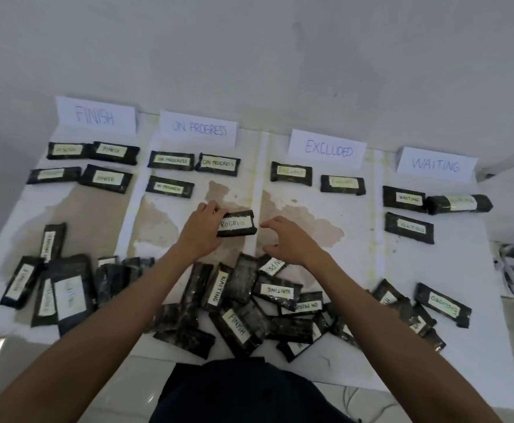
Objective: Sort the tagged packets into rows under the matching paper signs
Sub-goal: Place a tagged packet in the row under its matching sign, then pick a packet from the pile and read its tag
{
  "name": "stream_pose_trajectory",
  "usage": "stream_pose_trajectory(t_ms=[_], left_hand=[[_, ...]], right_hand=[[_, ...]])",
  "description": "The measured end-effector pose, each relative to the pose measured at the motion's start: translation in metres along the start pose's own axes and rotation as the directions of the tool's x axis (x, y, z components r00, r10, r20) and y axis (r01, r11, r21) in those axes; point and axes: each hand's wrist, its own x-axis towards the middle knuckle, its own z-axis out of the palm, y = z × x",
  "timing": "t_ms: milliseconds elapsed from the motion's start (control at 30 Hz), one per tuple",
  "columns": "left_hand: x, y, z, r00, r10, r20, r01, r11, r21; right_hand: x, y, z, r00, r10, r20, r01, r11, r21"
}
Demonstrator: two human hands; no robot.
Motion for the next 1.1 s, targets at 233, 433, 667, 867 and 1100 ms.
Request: stream_pose_trajectory(t_ms=[233,433,667,867,1100], left_hand=[[0.039,-0.058,-0.002,1.000,0.025,0.008,-0.026,0.999,0.039],[0.071,-0.077,0.001,0.996,0.079,0.043,-0.078,0.997,-0.020],[0.081,-0.089,0.008,0.988,0.133,0.075,-0.128,0.989,-0.070],[0.048,-0.082,0.009,0.985,0.169,-0.045,-0.174,0.971,-0.161],[-0.025,-0.054,0.004,0.977,0.056,0.203,0.070,0.824,-0.563]], right_hand=[[0.042,-0.028,0.028,0.995,0.038,0.093,-0.033,0.998,-0.055],[0.061,-0.036,0.041,0.997,0.063,0.051,-0.059,0.996,-0.066],[0.046,-0.041,0.041,0.973,0.201,0.114,-0.171,0.959,-0.228],[0.027,-0.043,0.060,0.918,0.349,0.187,-0.267,0.894,-0.359],[0.010,-0.054,0.038,0.921,0.328,0.209,-0.365,0.914,0.174]])
